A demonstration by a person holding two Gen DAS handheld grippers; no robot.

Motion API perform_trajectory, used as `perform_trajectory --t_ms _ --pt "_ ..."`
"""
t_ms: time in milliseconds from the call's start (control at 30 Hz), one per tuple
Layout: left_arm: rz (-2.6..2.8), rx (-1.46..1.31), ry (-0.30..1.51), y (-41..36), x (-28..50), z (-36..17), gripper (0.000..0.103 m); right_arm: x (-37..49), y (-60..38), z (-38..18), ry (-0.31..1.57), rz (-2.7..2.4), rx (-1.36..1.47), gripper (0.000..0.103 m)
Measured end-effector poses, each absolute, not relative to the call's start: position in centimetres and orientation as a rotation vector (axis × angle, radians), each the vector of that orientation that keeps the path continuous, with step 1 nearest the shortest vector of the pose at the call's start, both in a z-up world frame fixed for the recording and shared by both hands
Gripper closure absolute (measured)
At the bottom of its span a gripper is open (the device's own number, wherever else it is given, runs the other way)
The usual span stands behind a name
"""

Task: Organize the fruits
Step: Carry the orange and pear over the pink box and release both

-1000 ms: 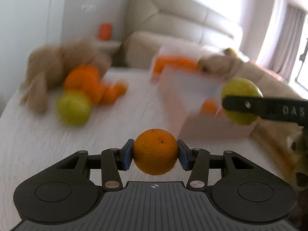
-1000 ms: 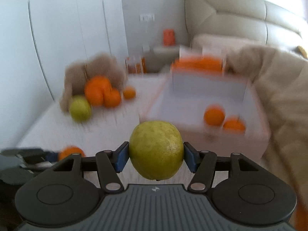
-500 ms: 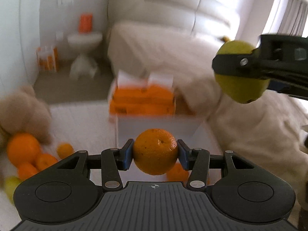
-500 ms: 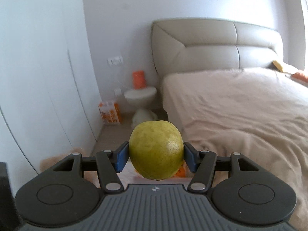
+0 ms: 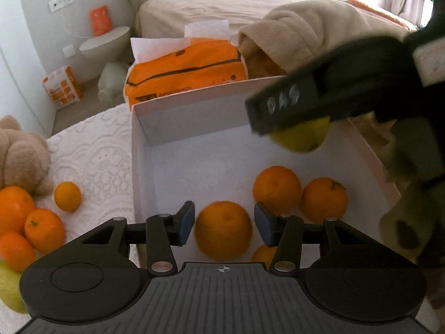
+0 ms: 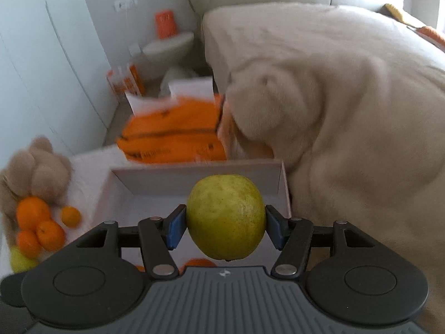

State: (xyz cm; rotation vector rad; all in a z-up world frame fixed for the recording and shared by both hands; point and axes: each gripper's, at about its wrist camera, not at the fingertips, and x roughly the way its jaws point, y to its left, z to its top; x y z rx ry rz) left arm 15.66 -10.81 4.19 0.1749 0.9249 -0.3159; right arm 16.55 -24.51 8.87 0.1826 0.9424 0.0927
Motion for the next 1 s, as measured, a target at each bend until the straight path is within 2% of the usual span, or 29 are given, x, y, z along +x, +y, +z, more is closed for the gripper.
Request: perform_trajectory --t_ms 67,333,500,700,833,1000 --pt "-0.323 0.161 0.917 -10.5 15.6 4.4 0.054 16.8 -24.5 8.1 0.969 0.093 0.201 0.043" --pt "-0.332 0.047 0.883 -8.1 15.3 5.8 0.054 16.6 -23.5 7.4 0.98 0.103 0.203 0.042" --pt "-0.344 -0.043 0.81 -5.4 14.4 7.6 0.055 15.3 -23.8 10.0 0.87 0.177 0.315 0.037" --pt "-0.338 -0.177 0.698 -0.4 11.4 9.0 0.055 12.2 -19.8 14.8 0.68 0.201 0.127 0.032" --pt "-0.244 -0.217 0.612 3.9 9.4 8.4 0.055 9.5 -16.4 16.8 0.573 0.276 -0.001 0.025" --pt "-0.069 -0.259 0.599 9.3 8.2 6.0 0.055 8.6 -12.6 17.3 0.607 0.391 0.015 0.024"
